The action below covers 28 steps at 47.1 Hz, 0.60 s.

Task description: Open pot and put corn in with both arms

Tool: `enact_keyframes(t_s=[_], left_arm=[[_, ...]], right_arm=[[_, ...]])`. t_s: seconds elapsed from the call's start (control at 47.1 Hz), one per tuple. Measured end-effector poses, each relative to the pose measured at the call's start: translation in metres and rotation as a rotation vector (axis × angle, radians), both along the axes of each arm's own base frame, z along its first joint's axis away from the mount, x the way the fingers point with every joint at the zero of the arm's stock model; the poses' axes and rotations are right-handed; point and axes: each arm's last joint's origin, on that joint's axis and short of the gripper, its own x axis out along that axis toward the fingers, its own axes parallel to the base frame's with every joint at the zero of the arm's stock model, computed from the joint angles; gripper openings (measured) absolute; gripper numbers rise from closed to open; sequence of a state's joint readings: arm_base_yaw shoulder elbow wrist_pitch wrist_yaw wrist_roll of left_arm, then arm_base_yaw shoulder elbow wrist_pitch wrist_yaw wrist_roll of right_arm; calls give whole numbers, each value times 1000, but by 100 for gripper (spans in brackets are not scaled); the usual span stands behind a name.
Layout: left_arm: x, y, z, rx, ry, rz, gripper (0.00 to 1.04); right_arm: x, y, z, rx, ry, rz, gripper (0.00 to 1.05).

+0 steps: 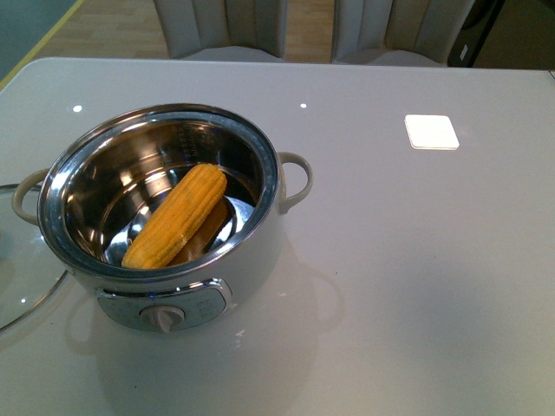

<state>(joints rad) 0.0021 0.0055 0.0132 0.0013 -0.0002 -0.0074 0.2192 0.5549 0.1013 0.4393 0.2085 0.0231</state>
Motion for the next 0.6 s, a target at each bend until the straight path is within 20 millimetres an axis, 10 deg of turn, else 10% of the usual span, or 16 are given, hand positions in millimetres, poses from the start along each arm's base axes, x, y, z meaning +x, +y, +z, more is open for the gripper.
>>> enact_keyframes(t_s=[0.085, 0.595], left_arm=[[0, 0, 0, 0, 0, 0, 98], [0, 0, 0, 0, 0, 0, 98]], right_arm=[[-4, -5, -3, -11, -5, 1, 2], [-22, -24, -15, -14, -34, -10, 2]])
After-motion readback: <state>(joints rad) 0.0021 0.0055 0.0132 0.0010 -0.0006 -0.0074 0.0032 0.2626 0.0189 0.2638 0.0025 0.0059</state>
